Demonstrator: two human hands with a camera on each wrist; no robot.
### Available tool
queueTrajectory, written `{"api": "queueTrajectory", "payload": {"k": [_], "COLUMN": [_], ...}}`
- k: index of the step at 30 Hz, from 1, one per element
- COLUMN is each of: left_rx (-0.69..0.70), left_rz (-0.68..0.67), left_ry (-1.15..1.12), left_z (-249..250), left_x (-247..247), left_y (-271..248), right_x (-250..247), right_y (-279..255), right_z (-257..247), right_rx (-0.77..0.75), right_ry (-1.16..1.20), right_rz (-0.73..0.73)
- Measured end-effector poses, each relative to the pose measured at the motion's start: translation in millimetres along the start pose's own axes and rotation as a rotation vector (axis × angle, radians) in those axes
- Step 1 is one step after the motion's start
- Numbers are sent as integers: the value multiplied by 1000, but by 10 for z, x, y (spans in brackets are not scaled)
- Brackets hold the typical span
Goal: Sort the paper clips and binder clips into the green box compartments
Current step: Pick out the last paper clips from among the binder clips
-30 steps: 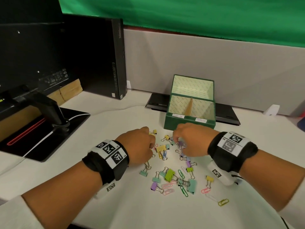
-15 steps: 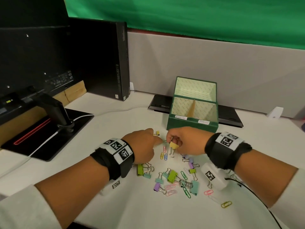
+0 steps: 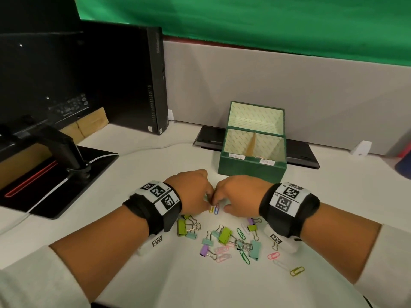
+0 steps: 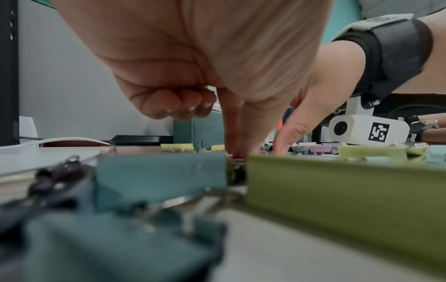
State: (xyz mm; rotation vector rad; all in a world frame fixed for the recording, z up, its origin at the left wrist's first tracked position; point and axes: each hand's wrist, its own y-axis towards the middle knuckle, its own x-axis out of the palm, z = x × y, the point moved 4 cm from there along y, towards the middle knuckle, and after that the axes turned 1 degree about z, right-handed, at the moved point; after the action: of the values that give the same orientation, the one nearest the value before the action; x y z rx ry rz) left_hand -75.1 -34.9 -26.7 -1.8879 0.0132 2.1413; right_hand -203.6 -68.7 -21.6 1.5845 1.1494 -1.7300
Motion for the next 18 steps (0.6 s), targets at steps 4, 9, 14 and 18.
{"api": "queueTrajectory", "payload": {"k": [4, 9, 14, 18], "left_rx": [5, 27, 46, 57], "left_rz": [11, -14, -39, -31], "left_ry": [-8, -39, -14, 12], "left_z": [14, 39, 49, 55], "left_x": [35, 78, 82, 85], "left_y": [9, 10, 3, 5], "right_x": [39, 73, 132, 142], "right_y": [-13, -110, -131, -104], "right_z": [-11, -8, 7, -15], "right_rx": [-33, -69, -42, -7], "right_ry": [-33, -39, 28, 1], "right_rz": [13, 75, 50, 22]}}
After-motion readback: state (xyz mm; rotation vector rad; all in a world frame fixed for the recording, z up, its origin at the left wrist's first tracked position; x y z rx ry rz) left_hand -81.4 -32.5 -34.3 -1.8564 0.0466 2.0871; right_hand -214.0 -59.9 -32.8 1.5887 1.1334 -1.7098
